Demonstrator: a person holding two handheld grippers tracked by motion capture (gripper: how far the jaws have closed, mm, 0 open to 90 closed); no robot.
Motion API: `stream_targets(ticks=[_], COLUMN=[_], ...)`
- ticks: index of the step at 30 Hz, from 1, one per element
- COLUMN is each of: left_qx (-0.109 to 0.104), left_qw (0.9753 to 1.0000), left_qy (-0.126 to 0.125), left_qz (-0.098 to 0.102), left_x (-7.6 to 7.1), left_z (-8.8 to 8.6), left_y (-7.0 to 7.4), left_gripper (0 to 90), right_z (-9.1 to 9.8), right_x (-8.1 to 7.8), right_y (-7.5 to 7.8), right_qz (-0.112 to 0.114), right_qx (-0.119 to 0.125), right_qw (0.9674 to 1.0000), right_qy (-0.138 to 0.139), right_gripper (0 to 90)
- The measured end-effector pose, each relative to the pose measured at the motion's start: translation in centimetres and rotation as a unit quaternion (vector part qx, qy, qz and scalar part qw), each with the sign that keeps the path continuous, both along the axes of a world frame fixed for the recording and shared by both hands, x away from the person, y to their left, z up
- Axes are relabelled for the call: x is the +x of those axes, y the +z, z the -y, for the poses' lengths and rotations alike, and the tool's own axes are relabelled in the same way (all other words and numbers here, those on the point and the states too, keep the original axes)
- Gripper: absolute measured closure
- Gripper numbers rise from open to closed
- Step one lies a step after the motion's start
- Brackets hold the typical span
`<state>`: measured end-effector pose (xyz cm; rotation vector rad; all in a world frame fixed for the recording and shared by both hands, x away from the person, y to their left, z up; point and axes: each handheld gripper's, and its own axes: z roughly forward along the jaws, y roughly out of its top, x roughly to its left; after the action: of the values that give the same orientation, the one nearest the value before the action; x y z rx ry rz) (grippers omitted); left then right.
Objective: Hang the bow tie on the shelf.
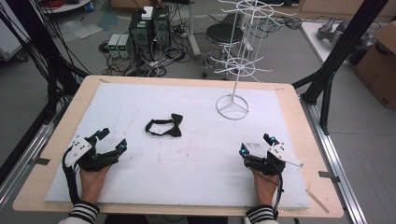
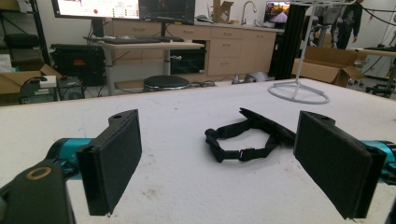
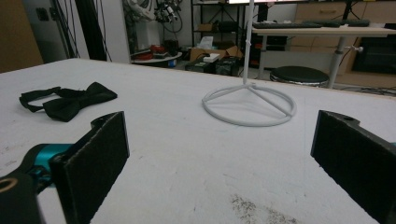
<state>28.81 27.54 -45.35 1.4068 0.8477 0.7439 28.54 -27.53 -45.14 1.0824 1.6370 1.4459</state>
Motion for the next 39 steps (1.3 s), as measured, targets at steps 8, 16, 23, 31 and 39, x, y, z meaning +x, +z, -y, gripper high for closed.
stream_targets(ticks=[8, 16, 23, 31, 39], left_qx=[0.006, 0.005, 0.009, 0.018, 0.031], left_qw=[1.0, 1.0, 0.9998, 0.9994, 0.9987], left_qy=[0.001, 0.008, 0.02, 0.016, -0.013], left_qz=[0.002, 0.0, -0.003, -0.023, -0.039], left_x=[0.0, 0.0, 0.0, 0.6, 1.7], left_z=[0.1, 0.1, 0.3, 0.2, 0.7], left_y=[0.0, 0.0, 0.1, 0.7, 4.1], left_gripper=[16.0, 16.0, 15.8, 15.8, 15.8], right_z=[0.1, 0.1, 0.1, 0.1, 0.1], right_x=[0.0, 0.0, 0.0, 0.0, 0.0], right_y=[0.0, 0.0, 0.0, 0.0, 0.0], right_qz=[0.0, 0.0, 0.001, -0.002, -0.002], right_qx=[0.004, 0.002, 0.003, 0.004, 0.009], right_qw=[1.0, 1.0, 1.0, 1.0, 1.0], right_qy=[0.0, 0.0, -0.001, 0.0, -0.001], right_gripper=[3.2, 3.2, 3.2, 3.2, 3.2])
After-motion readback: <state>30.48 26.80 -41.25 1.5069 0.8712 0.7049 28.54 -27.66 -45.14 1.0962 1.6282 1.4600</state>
